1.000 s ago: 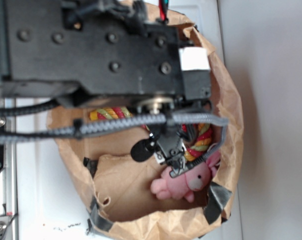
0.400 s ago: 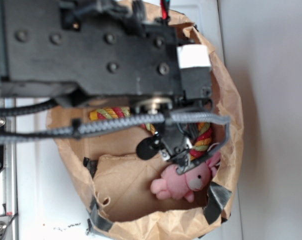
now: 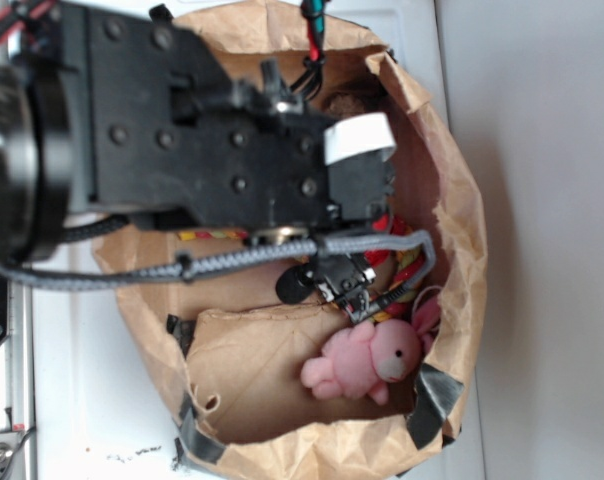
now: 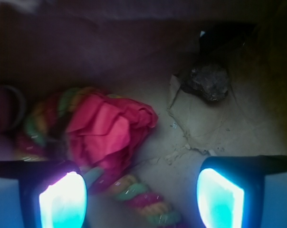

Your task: Grab the rock.

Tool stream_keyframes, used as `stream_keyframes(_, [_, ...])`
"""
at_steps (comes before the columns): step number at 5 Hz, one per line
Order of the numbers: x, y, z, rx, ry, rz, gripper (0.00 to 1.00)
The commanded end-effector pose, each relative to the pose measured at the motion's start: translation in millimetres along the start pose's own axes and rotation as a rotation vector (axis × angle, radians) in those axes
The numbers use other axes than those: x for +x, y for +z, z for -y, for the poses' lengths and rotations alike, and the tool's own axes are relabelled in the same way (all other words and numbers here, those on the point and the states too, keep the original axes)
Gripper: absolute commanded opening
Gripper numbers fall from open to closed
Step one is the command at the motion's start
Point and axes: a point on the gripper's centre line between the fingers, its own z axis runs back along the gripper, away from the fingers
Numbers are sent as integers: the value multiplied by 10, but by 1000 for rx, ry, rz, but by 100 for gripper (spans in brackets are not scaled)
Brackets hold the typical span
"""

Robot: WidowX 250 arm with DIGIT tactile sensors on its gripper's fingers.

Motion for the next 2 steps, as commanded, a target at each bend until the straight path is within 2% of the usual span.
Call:
stream_keyframes(1, [180, -179, -118, 42, 88, 83, 100])
stream_keyframes(2, [250, -231, -172, 58, 114, 80, 100])
